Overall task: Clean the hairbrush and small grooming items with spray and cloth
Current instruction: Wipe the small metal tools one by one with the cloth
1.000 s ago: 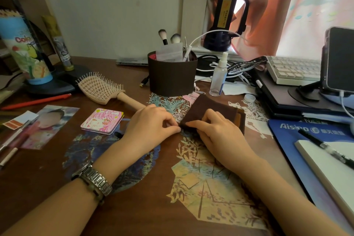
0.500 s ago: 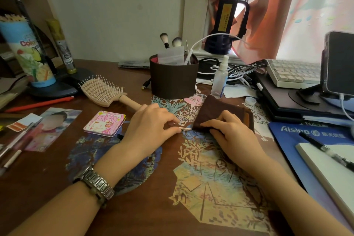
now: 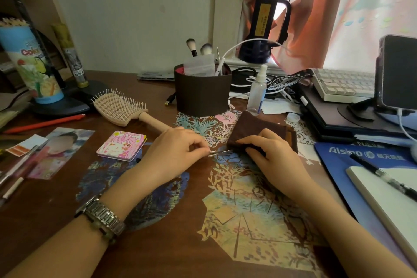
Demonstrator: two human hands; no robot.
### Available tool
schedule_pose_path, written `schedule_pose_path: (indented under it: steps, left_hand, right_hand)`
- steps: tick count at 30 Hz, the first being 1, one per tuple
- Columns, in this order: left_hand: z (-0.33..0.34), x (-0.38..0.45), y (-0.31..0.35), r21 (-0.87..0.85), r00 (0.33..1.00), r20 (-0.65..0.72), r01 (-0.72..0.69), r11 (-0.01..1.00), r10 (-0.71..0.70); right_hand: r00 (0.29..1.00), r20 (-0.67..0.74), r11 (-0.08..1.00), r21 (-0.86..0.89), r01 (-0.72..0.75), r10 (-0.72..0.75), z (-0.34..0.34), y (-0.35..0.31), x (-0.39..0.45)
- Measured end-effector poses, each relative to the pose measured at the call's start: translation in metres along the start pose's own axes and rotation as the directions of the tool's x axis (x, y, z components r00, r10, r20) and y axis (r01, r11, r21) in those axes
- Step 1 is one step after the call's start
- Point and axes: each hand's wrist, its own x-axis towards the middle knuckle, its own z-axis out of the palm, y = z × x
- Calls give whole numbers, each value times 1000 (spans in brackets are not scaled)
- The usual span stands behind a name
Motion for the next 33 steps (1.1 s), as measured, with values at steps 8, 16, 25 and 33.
schedule_pose_path:
  steps: [8, 16, 25, 33]
  left_hand:
    - [-4, -2, 1, -78, 986, 117, 131, 988, -122]
    - [-1, -1, 2, -177, 984, 86, 171, 969, -158]
    - [-5, -3, 2, -94, 995, 40, 96, 991, -93]
    - [3, -3, 1, 91, 999, 5, 35, 995, -36]
  right_hand:
    - [1000, 5, 999, 37, -22, 22, 0, 1, 1]
    - [999, 3, 997, 70, -38, 38, 1, 2, 1]
    - [1000, -2, 997, 70, -25, 26, 1, 2, 2]
    - [999, 25, 999, -19, 27, -26, -2, -1, -1]
